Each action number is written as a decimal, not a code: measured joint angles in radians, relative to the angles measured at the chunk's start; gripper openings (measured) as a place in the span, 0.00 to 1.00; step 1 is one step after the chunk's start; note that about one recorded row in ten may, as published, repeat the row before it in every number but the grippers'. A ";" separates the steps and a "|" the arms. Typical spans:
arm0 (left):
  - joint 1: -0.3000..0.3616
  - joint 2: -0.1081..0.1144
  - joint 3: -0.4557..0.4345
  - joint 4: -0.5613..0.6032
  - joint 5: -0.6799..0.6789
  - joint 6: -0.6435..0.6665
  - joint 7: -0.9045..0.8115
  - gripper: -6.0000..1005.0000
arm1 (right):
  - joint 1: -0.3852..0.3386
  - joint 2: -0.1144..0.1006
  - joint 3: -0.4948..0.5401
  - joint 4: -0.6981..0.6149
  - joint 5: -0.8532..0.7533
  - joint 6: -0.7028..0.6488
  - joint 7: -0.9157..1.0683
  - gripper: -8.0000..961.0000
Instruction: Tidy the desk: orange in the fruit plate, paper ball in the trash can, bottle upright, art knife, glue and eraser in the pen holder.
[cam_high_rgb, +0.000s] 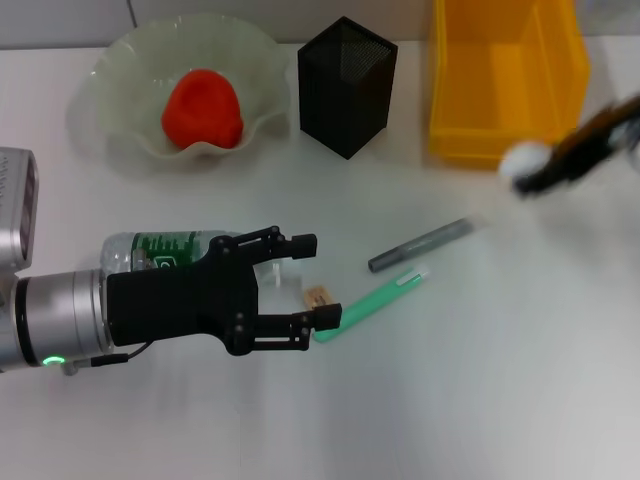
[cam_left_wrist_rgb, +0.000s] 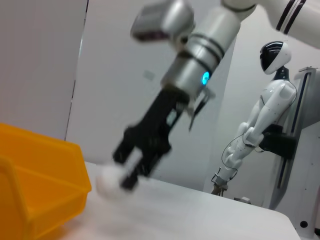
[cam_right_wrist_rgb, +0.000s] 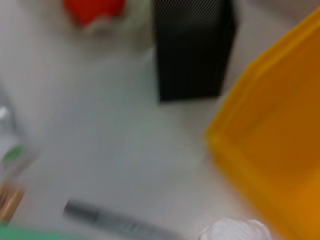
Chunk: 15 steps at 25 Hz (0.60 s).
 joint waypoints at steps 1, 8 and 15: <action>0.000 0.000 0.000 0.000 -0.001 0.000 0.000 0.86 | 0.000 -0.001 0.023 -0.055 0.000 -0.017 0.013 0.59; -0.008 0.000 0.000 0.001 -0.003 0.001 -0.005 0.86 | 0.020 -0.008 0.103 -0.124 0.008 0.126 0.037 0.58; -0.012 0.000 0.000 -0.002 -0.001 -0.001 -0.008 0.86 | 0.052 -0.007 0.086 0.088 0.049 0.397 -0.005 0.58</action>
